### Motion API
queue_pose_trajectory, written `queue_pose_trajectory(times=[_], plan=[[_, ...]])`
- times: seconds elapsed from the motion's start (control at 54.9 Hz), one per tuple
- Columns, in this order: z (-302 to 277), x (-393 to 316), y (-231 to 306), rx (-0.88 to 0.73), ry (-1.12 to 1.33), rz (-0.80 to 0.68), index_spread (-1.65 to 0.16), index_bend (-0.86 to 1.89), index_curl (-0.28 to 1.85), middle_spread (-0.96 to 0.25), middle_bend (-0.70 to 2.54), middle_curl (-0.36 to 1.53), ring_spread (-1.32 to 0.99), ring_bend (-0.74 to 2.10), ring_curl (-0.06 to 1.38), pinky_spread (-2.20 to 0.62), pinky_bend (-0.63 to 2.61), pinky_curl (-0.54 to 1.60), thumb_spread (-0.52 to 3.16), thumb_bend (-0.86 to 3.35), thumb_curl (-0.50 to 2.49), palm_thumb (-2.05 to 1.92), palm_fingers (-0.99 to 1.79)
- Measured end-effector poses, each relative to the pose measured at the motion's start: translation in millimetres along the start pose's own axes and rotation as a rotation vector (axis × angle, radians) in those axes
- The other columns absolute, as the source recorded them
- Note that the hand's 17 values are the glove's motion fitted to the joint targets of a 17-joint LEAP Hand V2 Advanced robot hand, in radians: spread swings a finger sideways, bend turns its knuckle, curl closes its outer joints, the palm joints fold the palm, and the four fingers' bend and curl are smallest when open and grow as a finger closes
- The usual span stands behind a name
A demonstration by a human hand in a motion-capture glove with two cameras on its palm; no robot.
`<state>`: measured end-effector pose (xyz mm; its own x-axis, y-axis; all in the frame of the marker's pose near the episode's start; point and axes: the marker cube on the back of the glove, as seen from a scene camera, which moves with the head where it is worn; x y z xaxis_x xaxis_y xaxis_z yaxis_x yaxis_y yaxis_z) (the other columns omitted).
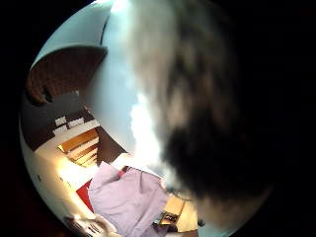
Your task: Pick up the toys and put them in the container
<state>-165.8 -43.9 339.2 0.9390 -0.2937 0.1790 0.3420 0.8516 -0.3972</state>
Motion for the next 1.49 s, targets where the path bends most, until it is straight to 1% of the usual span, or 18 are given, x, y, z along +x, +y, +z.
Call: queue_pose_trajectory(times=[0.036,0.073,0.164,0.255,0.328,0.382,0.473,0.619,0.728,0.801,0.874,0.947,1.002,1.074,1.238,1.311,1.402,1.493], plan=[[0.8,-0.2,-4.4,0.015,-0.009,0.013,-0.18,0.28,0.21,-0.17,0.49,0.44,-0.37,0.99,0.57,-0.27,0.83,0.31,1.25,0.17,0.45,0.47,0.76],[1.4,-0.8,-7.7,0.012,-0.017,0.01,-0.2,0.36,0.24,-0.21,0.52,0.46,-0.39,0.99,0.57,-0.3,0.84,0.32,1.17,0.2,0.5,0.56,0.87],[1.9,0.0,-13.3,-0.026,-0.03,0.002,-0.23,0.48,0.29,-0.25,0.63,0.51,-0.4,1.0,0.59,-0.34,0.76,0.31,1.05,0.21,0.56,0.64,0.99],[-2.7,14.9,-18.8,-0.087,0.082,-0.016,-0.25,0.62,0.37,-0.27,0.73,0.58,-0.42,1.01,0.61,-0.37,0.7,0.32,0.95,0.22,0.63,0.69,1.06],[-14.3,4.5,-22.5,-0.15,-0.084,0.0,-0.25,0.76,0.44,-0.27,0.82,0.63,-0.43,1.02,0.63,-0.38,0.65,0.33,0.86,0.22,0.68,0.71,1.1],[-27.0,2.0,-22.6,-0.139,-0.101,0.012,-0.25,0.82,0.48,-0.27,0.86,0.66,-0.43,1.03,0.65,-0.39,0.65,0.34,0.8,0.23,0.72,0.72,1.09],[-60.2,-0.7,-16.9,-0.109,-0.097,0.02,-0.24,0.89,0.54,-0.26,0.91,0.7,-0.44,1.04,0.67,-0.39,0.67,0.36,0.71,0.23,0.77,0.73,1.04],[-130.4,-6.3,-2.3,-0.032,-0.06,0.047,-0.23,0.93,0.62,-0.25,0.96,0.76,-0.45,1.08,0.71,-0.39,0.7,0.39,0.59,0.23,0.86,0.72,1.01],[-190.4,-5.4,9.9,0.04,-0.005,-0.039,-0.22,0.95,0.67,-0.24,0.99,0.8,-0.45,1.1,0.73,-0.39,0.71,0.41,0.51,0.23,0.91,0.7,1.0],[-230.2,-18.5,12.9,0.09,-0.052,-0.014,-0.22,0.96,0.7,-0.23,1.01,0.81,-0.45,1.11,0.74,-0.39,0.73,0.42,0.46,0.23,0.95,0.7,0.98],[-255.7,-21.4,15.4,0.127,0.05,-0.072,-0.21,0.97,0.73,-0.23,1.02,0.83,-0.45,1.12,0.75,-0.39,0.74,0.43,0.42,0.23,0.98,0.68,0.97],[-283.2,-40.3,13.4,0.144,0.007,0.015,-0.21,0.97,0.75,-0.23,1.03,0.85,-0.45,1.13,0.76,-0.39,0.75,0.44,0.38,0.23,1.01,0.68,0.96],[-307.2,-55.5,10.9,0.17,0.003,0.024,-0.21,0.97,0.77,-0.22,1.03,0.85,-0.44,1.14,0.77,-0.39,0.76,0.45,0.36,0.23,1.03,0.68,0.95],[-337.1,-85.9,9.6,0.198,-0.078,-0.053,-0.2,0.97,0.8,-0.22,1.03,0.86,-0.44,1.15,0.77,-0.39,0.77,0.45,0.32,0.23,1.06,0.67,0.94],[-368.9,-134.7,-12.4,0.238,0.028,-0.054,-0.2,0.96,0.84,-0.21,1.04,0.89,-0.44,1.16,0.79,-0.39,0.78,0.46,0.27,0.23,1.11,0.66,0.93],[-381.8,-173.4,-28.2,0.247,0.006,-0.069,-0.2,0.94,0.86,-0.21,1.05,0.89,-0.44,1.16,0.79,-0.39,0.79,0.46,0.25,0.23,1.14,0.65,0.93],[-384.8,-209.3,-48.4,0.252,0.066,-0.194,-0.2,0.93,0.89,-0.21,1.05,0.9,-0.44,1.16,0.79,-0.39,0.79,0.46,0.23,0.23,1.16,0.65,0.92],[-382.8,-244.5,-71.8,0.248,0.136,-0.203,-0.2,0.93,0.91,-0.21,1.04,0.9,-0.43,1.16,0.79,-0.39,0.8,0.47,0.21,0.23,1.19,0.65,0.92]])
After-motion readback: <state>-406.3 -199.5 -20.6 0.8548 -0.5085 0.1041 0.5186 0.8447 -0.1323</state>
